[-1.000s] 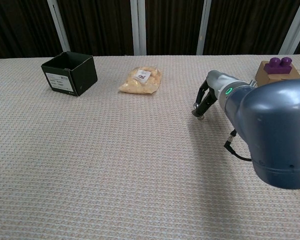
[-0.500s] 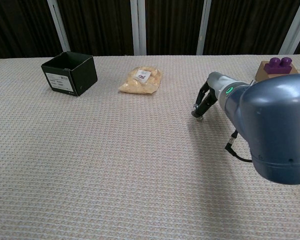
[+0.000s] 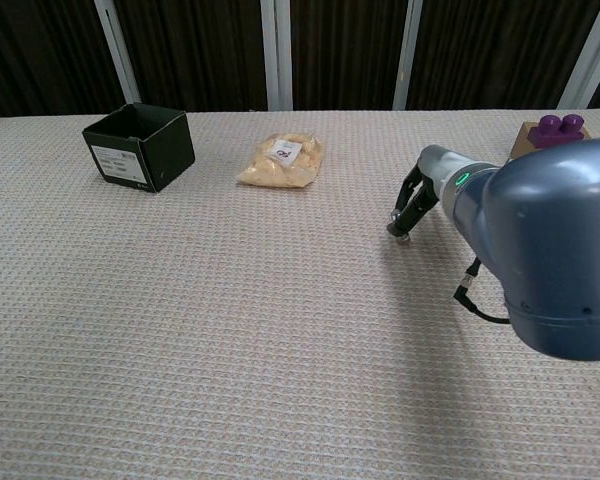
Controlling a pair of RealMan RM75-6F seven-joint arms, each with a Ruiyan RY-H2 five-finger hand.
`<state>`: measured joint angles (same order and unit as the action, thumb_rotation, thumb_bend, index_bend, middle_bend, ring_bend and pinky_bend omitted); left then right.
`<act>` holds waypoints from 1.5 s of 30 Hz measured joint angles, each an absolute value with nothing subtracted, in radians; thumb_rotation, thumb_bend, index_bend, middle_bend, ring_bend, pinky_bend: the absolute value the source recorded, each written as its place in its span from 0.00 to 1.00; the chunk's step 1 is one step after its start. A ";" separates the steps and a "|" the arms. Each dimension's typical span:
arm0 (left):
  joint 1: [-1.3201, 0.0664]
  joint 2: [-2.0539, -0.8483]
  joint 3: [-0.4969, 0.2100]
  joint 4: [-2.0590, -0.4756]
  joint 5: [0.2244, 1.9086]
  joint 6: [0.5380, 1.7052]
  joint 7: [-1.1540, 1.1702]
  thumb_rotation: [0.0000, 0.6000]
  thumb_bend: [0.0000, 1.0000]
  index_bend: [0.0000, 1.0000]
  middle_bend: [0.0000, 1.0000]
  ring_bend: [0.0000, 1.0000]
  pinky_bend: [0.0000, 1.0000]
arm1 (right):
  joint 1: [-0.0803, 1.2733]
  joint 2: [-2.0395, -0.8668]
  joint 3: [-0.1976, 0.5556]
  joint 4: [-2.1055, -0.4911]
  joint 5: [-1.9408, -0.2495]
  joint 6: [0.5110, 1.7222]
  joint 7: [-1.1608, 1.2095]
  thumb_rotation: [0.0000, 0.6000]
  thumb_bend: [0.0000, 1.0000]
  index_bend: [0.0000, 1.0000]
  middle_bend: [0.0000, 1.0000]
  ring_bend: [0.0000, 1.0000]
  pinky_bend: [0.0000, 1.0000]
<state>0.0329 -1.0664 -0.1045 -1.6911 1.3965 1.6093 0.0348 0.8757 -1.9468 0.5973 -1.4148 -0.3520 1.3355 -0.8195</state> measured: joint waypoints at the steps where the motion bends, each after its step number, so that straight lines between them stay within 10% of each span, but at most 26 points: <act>1: 0.033 -1.067 -0.104 -1.691 1.397 1.610 0.035 1.00 0.12 0.10 0.06 0.01 0.14 | 0.876 -1.946 0.597 -1.415 -0.350 1.336 -0.820 1.00 0.32 0.57 0.03 0.10 0.01; 26: 0.034 -1.065 -0.110 -1.689 1.387 1.610 0.026 1.00 0.12 0.10 0.06 0.01 0.14 | 0.868 -1.861 0.597 -1.565 -0.344 1.360 -0.830 1.00 0.32 0.35 0.03 0.06 0.00; 45: 0.039 -1.071 -0.102 -1.696 1.405 1.623 0.043 1.00 0.12 0.10 0.06 0.01 0.14 | 0.533 -1.301 0.490 -2.141 -0.605 1.443 -0.684 1.00 0.29 0.24 0.03 0.04 0.00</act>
<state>0.0386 -1.0711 -0.1022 -1.6958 1.4053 1.6233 0.0430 0.5333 -1.3009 0.4901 -2.1410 -0.6052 1.4434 -0.6837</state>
